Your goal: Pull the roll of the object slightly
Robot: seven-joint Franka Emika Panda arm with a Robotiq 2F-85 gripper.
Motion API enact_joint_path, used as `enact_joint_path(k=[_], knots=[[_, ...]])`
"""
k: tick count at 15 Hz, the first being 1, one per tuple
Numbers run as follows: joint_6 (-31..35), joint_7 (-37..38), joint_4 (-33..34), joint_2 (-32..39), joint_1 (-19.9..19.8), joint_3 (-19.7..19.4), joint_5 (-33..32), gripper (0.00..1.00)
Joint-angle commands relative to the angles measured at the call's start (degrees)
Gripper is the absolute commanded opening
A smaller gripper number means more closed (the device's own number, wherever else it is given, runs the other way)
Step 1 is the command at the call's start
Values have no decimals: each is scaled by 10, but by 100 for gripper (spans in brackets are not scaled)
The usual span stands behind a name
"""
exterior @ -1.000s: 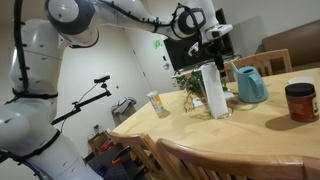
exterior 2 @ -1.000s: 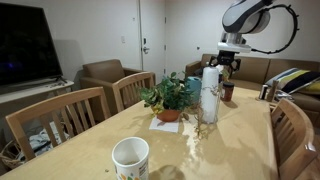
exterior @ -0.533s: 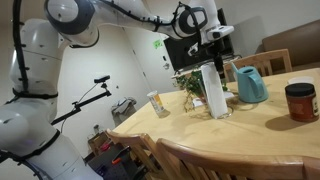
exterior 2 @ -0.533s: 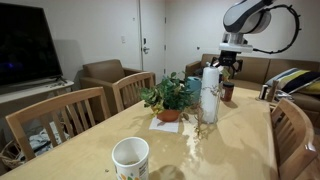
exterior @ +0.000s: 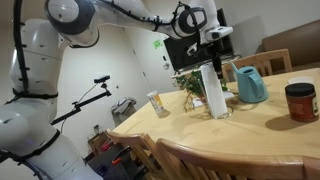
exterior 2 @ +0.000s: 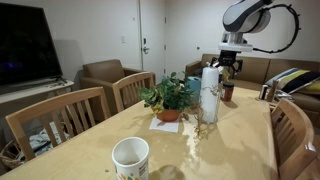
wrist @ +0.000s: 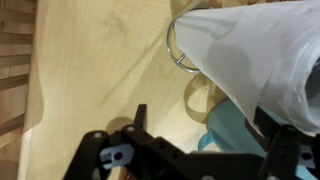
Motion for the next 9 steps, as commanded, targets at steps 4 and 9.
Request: enact_joint_path(k=[4, 9], knots=[[-27, -18, 14, 0, -6, 9, 19, 90], [-31, -13, 15, 1, -4, 8, 20, 48]])
